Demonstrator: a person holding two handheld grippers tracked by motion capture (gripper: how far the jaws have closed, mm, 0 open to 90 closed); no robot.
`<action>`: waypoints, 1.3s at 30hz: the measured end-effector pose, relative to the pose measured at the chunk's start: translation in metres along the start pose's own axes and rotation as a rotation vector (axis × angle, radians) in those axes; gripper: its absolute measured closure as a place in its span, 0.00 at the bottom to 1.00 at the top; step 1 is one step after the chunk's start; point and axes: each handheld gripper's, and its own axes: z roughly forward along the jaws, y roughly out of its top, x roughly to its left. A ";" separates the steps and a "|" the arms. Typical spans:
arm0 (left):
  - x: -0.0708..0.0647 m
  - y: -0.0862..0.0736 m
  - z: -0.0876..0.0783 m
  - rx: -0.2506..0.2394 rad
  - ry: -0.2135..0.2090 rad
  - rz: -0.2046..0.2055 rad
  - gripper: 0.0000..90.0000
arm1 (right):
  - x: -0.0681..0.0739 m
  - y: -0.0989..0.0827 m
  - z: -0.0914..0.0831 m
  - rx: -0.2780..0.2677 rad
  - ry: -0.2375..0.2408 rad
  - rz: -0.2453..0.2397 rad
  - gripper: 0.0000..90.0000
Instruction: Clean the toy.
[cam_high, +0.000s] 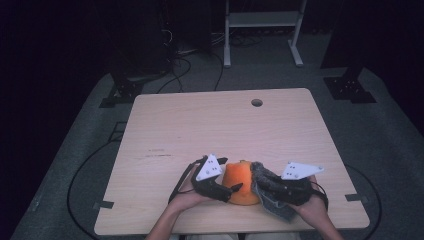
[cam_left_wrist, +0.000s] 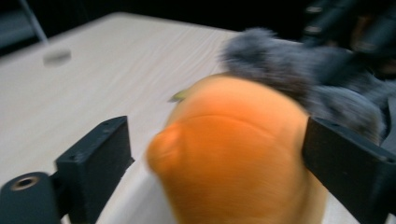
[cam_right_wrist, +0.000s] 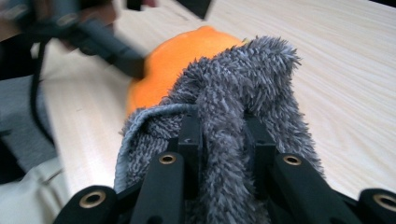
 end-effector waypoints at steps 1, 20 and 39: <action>0.002 -0.001 0.002 0.024 -0.015 -0.028 0.06 | 0.002 -0.001 -0.001 0.001 0.010 -0.009 0.80; -0.003 -0.017 -0.003 0.056 -0.078 0.041 0.30 | -0.033 -0.022 -0.004 0.007 -0.039 0.160 0.80; 0.002 -0.021 -0.008 0.057 -0.134 0.072 0.28 | -0.034 -0.025 -0.002 -0.053 0.019 0.254 0.80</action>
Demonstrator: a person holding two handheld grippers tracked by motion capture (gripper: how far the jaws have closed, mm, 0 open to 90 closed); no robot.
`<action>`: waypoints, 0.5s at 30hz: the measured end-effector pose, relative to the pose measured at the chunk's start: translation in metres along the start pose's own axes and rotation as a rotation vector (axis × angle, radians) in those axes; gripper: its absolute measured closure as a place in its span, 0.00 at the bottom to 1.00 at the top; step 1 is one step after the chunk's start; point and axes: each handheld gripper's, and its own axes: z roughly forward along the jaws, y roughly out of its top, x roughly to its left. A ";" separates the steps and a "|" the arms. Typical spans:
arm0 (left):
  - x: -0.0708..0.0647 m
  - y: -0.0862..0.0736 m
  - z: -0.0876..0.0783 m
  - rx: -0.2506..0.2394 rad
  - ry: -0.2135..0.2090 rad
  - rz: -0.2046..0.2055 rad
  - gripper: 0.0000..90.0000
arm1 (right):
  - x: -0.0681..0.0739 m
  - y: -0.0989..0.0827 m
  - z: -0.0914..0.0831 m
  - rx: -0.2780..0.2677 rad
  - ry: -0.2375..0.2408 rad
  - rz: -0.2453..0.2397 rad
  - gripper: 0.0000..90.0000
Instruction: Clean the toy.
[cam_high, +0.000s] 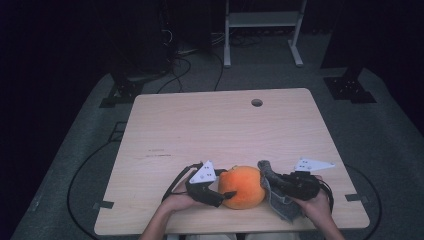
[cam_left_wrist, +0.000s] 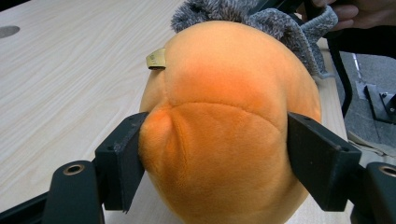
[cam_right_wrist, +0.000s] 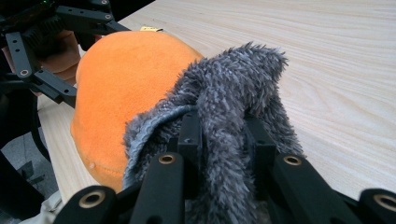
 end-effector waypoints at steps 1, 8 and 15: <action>0.000 0.000 0.000 0.001 -0.001 -0.001 0.27 | 0.000 0.000 0.000 -0.002 0.000 0.001 0.80; 0.001 -0.001 0.001 -0.002 0.003 -0.011 0.25 | -0.001 0.000 0.001 -0.005 0.005 0.005 0.80; -0.001 0.000 0.001 -0.002 0.005 -0.006 0.23 | 0.008 0.009 -0.005 -0.020 0.016 -0.041 0.80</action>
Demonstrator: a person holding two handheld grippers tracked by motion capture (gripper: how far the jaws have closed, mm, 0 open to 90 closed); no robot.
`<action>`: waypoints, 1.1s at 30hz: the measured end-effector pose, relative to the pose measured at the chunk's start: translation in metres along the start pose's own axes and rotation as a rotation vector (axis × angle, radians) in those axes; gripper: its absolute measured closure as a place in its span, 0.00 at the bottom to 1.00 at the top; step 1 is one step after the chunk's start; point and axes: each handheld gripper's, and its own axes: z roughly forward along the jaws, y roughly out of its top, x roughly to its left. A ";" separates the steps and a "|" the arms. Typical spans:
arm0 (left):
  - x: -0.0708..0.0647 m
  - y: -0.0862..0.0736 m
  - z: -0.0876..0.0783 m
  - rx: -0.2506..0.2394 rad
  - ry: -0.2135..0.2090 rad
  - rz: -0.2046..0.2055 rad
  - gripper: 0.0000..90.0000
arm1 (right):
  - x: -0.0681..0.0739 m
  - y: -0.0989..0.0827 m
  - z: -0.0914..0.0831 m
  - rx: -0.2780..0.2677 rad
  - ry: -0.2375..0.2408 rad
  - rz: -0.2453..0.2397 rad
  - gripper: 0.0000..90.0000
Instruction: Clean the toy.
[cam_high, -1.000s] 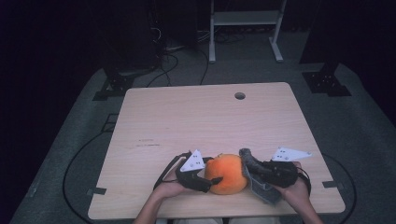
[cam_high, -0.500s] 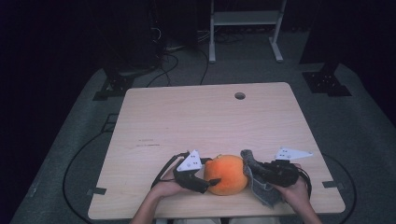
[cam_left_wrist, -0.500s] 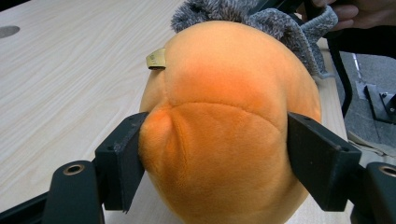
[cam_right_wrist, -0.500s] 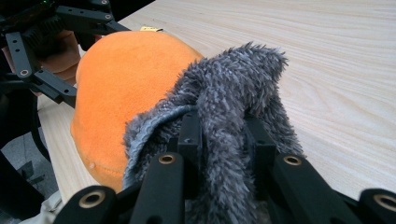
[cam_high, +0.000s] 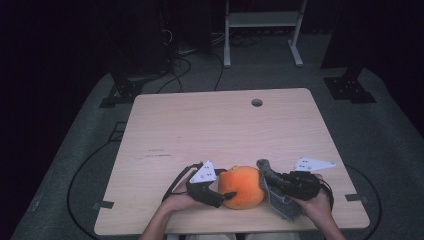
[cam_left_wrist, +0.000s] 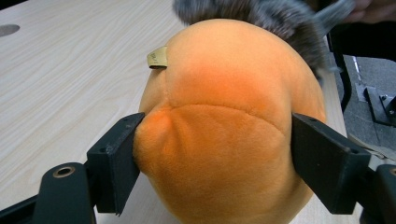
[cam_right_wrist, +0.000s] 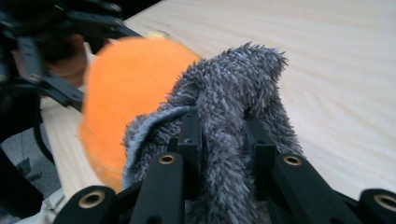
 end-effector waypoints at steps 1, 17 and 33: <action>-0.001 0.000 0.001 -0.004 -0.001 0.000 0.23 | 0.000 0.000 0.000 0.000 0.000 0.000 0.80; -0.003 0.000 0.002 0.004 -0.015 0.018 0.26 | -0.003 -0.004 0.004 0.012 -0.009 0.016 0.80; -0.001 -0.002 -0.002 0.033 -0.008 0.038 0.25 | 0.010 -0.004 0.004 -0.028 0.002 0.007 0.80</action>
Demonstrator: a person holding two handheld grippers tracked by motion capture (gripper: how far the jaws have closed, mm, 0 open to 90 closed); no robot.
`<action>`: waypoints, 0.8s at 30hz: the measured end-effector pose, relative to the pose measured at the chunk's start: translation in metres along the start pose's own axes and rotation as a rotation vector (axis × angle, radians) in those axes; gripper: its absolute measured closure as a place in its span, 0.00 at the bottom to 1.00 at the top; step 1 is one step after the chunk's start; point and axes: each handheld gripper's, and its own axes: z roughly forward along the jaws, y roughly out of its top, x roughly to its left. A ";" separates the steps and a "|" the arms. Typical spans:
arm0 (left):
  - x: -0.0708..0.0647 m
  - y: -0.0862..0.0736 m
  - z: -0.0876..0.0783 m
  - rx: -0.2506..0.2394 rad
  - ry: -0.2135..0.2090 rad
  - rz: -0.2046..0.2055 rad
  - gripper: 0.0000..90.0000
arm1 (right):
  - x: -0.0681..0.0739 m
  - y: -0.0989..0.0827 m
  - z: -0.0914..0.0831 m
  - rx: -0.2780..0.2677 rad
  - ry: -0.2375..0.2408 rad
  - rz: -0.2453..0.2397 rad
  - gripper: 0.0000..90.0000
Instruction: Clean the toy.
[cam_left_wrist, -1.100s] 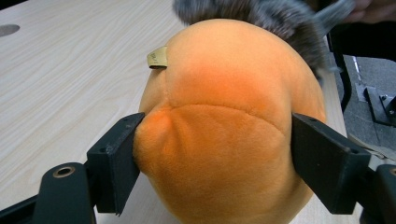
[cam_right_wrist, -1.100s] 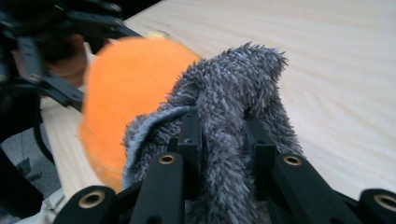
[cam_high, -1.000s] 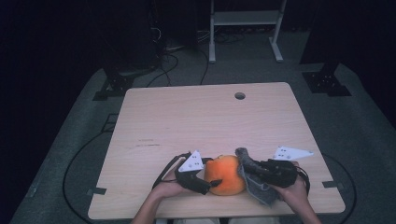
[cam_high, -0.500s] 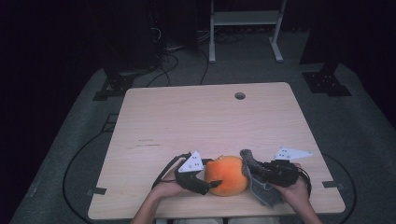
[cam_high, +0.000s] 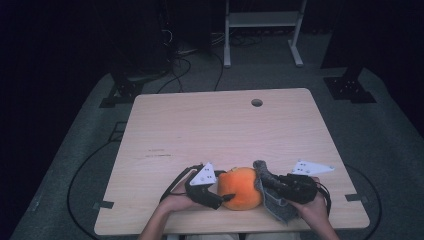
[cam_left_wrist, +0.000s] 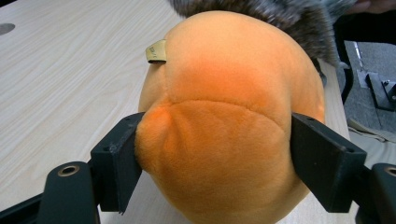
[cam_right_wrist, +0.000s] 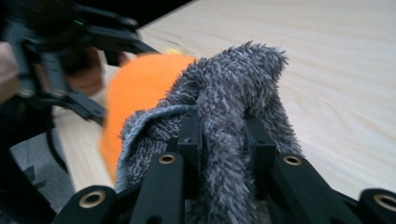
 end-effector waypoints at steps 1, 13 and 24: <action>0.000 0.000 0.001 -0.005 0.000 -0.005 0.25 | -0.003 -0.002 0.000 0.014 -0.019 0.011 0.80; 0.005 -0.005 0.000 -0.018 -0.005 -0.040 0.23 | -0.007 -0.003 -0.011 -0.001 -0.047 0.051 0.80; 0.007 -0.001 0.011 -0.014 -0.063 -0.150 0.15 | 0.014 0.002 0.000 0.026 0.016 -0.069 0.80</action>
